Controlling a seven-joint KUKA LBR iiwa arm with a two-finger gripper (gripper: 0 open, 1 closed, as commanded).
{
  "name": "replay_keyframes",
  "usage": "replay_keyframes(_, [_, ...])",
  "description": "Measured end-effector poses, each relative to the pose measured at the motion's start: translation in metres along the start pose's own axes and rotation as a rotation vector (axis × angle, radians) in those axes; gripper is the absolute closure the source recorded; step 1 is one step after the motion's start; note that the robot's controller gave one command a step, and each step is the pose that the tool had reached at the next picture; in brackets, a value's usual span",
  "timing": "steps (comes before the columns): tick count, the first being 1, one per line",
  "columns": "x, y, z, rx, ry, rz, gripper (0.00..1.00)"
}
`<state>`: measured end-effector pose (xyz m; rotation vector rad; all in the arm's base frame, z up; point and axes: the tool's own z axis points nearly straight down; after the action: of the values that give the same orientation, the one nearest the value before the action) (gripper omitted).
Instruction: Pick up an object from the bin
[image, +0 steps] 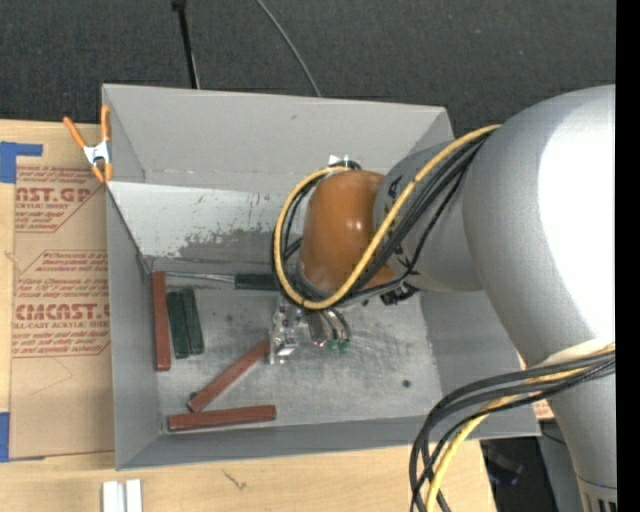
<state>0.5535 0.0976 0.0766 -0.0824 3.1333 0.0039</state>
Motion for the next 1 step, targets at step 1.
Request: replay_keyframes(1, [0.0000, 0.0000, 0.0000, 0.000, 0.000, 0.000, 1.00])
